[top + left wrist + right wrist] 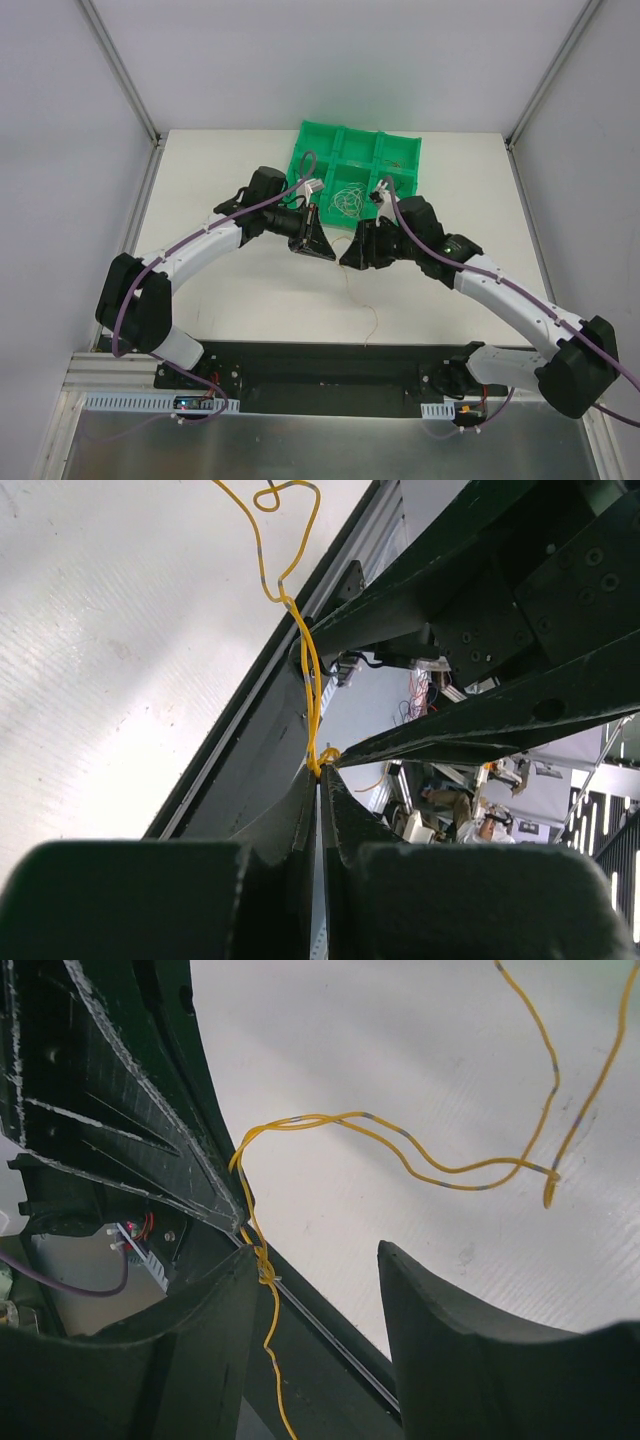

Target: Untangle the cables

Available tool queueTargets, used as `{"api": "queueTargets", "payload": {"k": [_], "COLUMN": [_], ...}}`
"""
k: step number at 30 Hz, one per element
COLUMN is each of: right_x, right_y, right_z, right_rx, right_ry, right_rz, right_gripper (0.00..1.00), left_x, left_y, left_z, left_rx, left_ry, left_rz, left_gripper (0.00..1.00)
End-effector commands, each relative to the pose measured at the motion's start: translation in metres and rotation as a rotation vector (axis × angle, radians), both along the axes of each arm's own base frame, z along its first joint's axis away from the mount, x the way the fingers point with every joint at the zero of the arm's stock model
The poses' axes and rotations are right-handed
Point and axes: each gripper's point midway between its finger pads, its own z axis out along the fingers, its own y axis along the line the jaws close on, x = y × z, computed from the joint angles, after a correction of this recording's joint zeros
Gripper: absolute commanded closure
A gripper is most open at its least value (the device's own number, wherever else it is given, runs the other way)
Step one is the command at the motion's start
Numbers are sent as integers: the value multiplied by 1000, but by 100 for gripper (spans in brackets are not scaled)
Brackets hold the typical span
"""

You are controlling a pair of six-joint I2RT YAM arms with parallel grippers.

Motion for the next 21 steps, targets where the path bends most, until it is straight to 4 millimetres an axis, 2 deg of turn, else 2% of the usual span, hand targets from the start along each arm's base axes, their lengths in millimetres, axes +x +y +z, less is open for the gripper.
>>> {"api": "queueTargets", "payload": {"k": [1, 15, 21], "right_x": [4, 10, 19], "right_y": [17, 19, 14], "right_z": [22, 25, 17], "right_rx": [39, 13, -52], "right_ry": [-69, -142, -188], "right_rz": [56, 57, 18], "right_gripper": [46, 43, 43], "left_x": [-5, -9, -12], "left_y": [-2, -2, -2], "left_z": [16, 20, 26], "left_rx": [-54, -70, -91], "left_ry": [-28, 4, 19], "left_rz": [-38, -53, -63], "left_gripper": [100, 100, 100]}}
